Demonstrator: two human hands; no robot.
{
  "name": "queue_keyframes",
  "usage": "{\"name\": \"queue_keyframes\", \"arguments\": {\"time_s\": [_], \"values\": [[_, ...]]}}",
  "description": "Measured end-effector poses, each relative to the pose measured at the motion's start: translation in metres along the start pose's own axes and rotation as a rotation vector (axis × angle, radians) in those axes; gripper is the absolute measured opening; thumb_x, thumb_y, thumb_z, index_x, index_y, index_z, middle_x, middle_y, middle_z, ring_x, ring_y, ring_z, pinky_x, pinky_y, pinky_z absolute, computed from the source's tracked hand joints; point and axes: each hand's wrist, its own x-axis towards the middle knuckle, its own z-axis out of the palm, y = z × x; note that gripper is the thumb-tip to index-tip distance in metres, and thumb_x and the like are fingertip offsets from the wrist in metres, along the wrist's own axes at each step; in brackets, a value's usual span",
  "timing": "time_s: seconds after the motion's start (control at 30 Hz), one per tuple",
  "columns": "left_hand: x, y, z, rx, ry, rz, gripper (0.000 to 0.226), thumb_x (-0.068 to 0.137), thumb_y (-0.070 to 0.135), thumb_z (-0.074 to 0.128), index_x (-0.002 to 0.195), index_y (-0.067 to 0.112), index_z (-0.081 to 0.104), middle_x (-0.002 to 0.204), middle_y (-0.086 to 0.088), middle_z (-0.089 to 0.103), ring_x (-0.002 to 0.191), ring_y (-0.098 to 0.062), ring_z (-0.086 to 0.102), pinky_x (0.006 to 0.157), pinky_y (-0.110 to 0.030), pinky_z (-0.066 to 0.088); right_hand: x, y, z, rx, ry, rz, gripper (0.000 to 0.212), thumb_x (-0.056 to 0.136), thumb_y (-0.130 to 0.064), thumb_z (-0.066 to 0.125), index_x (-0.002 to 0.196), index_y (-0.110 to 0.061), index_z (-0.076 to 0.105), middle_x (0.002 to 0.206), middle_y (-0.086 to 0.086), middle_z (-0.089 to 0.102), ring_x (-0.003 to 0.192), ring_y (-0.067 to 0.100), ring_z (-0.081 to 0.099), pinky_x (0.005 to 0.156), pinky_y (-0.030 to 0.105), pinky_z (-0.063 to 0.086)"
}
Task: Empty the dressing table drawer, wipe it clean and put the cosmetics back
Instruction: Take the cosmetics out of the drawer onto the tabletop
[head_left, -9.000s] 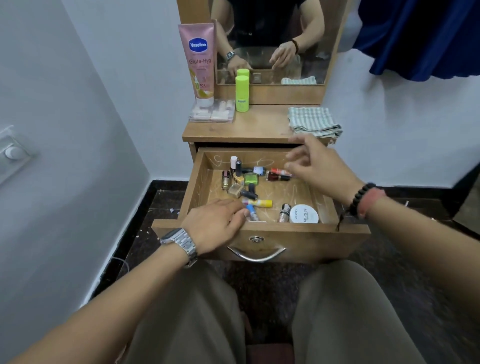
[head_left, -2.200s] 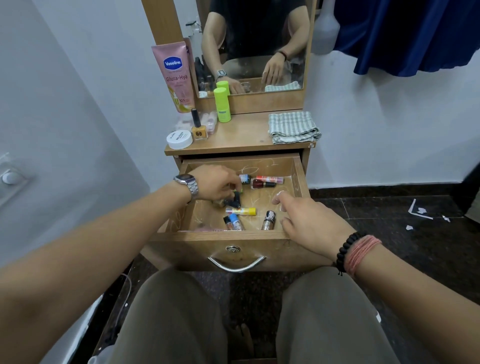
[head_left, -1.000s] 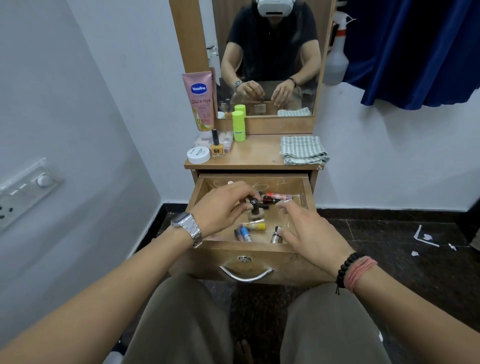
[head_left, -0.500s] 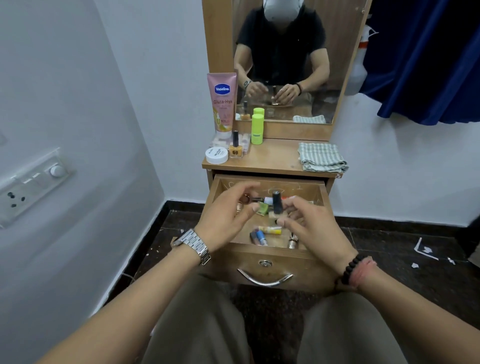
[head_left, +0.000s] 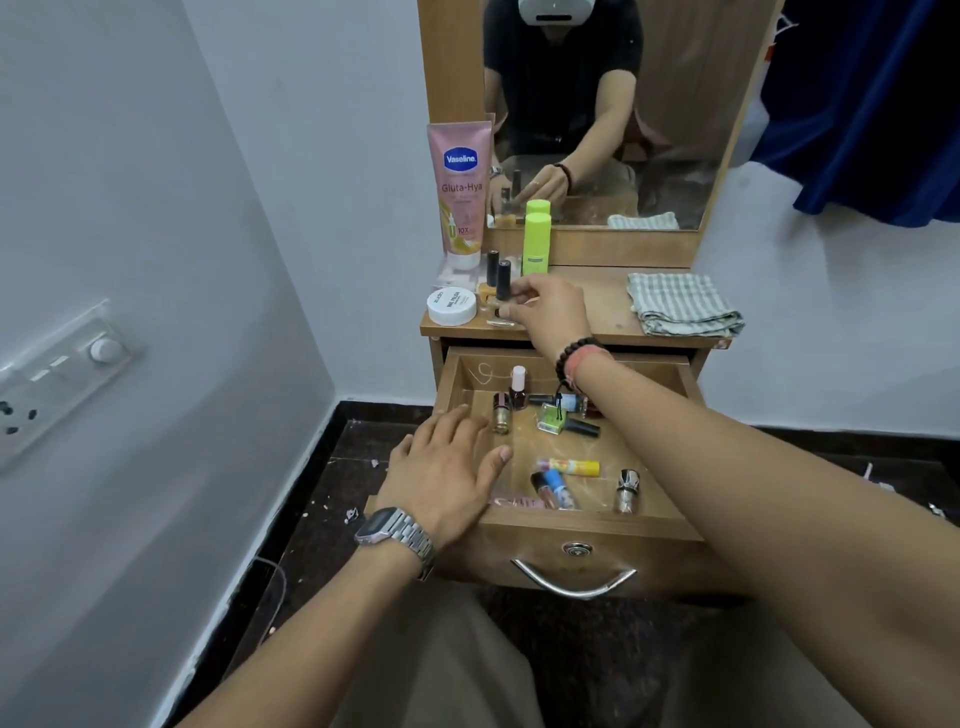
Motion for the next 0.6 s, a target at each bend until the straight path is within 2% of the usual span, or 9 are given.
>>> {"name": "queue_keyframes", "arguments": {"time_s": [0.1, 0.2, 0.4, 0.6], "values": [[0.001, -0.002, 0.001, 0.004, -0.007, -0.004, 0.055, 0.093, 0.063, 0.019, 0.139, 0.037, 0.034, 0.152, 0.013, 0.025, 0.141, -0.010, 0.020, 0.112, -0.041, 0.025, 0.011, 0.004, 0.013, 0.004, 0.007, 0.012, 0.024, 0.076, -0.009, 0.078, 0.099, -0.010, 0.073, 0.086, 0.002, 0.068, 0.085, 0.016, 0.061, 0.090, 0.031, 0.050], [0.001, -0.003, 0.002, 0.009, -0.003, 0.007, 0.055, 0.093, 0.064, 0.018, 0.138, 0.038, 0.035, 0.152, 0.013, 0.026, 0.141, -0.011, 0.022, 0.111, -0.041, 0.026, 0.016, 0.004, 0.020, 0.027, 0.022, 0.013, 0.025, 0.076, -0.006, 0.076, 0.100, -0.010, 0.073, 0.090, 0.006, 0.071, 0.083, 0.014, 0.058, 0.088, 0.027, 0.050], [0.002, -0.003, 0.003, 0.014, -0.011, 0.013, 0.055, 0.092, 0.064, 0.017, 0.136, 0.038, 0.037, 0.151, 0.013, 0.028, 0.139, -0.011, 0.025, 0.110, -0.040, 0.027, 0.015, 0.007, 0.025, 0.071, 0.066, 0.000, 0.023, 0.073, -0.003, 0.076, 0.091, -0.012, 0.066, 0.089, 0.005, 0.066, 0.082, 0.016, 0.060, 0.082, 0.029, 0.052], [0.002, -0.002, 0.001, 0.002, -0.024, 0.010, 0.053, 0.094, 0.063, 0.020, 0.136, 0.037, 0.038, 0.150, 0.013, 0.029, 0.139, -0.012, 0.027, 0.109, -0.041, 0.028, 0.004, 0.010, 0.014, 0.076, 0.123, -0.027, 0.026, 0.079, -0.008, 0.071, 0.101, -0.013, 0.059, 0.093, -0.003, 0.061, 0.083, 0.016, 0.061, 0.079, 0.029, 0.052]]}}
